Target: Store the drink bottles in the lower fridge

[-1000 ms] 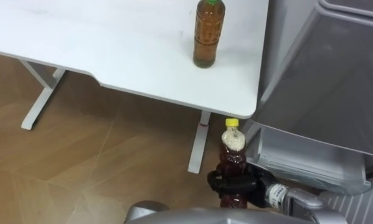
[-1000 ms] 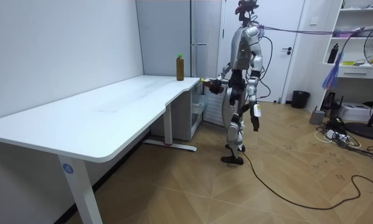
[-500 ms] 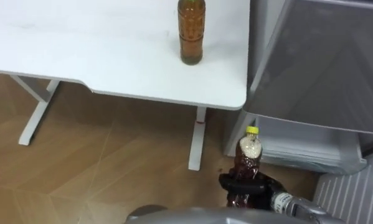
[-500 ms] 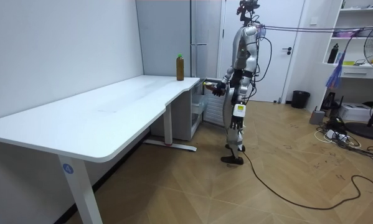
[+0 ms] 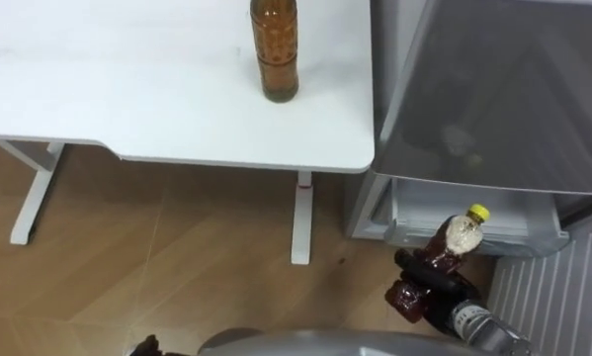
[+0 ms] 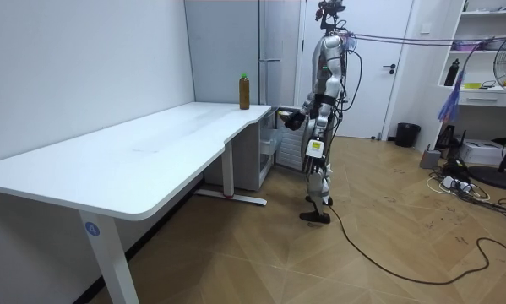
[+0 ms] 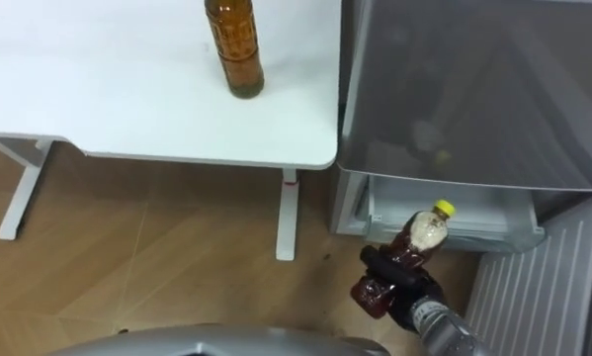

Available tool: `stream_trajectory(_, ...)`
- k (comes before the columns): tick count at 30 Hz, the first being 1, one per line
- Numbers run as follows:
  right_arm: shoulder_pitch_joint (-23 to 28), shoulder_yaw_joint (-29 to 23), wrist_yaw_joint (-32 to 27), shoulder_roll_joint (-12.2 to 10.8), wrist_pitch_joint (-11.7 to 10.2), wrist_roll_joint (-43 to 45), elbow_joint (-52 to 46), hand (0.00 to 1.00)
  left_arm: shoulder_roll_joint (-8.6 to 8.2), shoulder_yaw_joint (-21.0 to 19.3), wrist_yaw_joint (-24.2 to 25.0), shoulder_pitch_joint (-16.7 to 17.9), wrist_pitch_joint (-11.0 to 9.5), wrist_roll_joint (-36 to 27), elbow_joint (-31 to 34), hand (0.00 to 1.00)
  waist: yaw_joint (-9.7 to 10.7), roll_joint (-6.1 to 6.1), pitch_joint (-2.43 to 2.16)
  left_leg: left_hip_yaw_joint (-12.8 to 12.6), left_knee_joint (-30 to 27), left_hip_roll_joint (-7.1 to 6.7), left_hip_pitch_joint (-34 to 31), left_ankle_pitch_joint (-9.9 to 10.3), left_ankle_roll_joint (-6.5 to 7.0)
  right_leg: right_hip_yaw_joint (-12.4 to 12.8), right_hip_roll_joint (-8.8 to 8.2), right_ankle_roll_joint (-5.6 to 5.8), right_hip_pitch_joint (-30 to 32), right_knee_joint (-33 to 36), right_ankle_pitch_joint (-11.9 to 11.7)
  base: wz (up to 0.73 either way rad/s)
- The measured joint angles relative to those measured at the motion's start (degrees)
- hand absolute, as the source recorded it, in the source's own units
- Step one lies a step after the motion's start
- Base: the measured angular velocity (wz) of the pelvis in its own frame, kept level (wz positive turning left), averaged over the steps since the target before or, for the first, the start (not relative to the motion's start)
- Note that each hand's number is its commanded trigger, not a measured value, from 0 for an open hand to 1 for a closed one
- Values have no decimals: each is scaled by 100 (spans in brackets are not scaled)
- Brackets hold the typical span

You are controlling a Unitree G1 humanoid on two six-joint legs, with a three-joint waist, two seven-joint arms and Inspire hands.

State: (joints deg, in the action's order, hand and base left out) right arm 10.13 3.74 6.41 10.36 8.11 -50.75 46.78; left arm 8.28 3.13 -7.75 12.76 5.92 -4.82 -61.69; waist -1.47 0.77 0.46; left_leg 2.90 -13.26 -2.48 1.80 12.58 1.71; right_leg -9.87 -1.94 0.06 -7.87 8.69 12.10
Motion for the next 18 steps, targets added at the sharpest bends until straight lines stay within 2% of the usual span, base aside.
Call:
stream_trajectory(6, 1, 0, -226, -119, -3, -399, 9, 100, -8, -7, 0, 36, -1, 3, -1, 0, 17, -23, -4, -43, 36, 6, -5, 1, 1, 32, 0, 0, 8, 3, 0, -4)
stream_trajectory(11, 0, -61, -402, -188, -21, -1300, 51, 100, -63, -69, -20, 111, -7, 5, -29, 0, 50, -55, 12, -52, 52, 5, 47, 2, 3, 45, -2, 1, -39, 10, 0, 0)
stream_trajectory(18, -6, -119, -844, -190, -391, -3035, 45, 100, -76, -56, 159, 344, 28, 330, -30, 0, 88, -147, 30, -124, 55, 24, 69, 3, 3, 65, 6, 1, -47, 28, 0, -2)
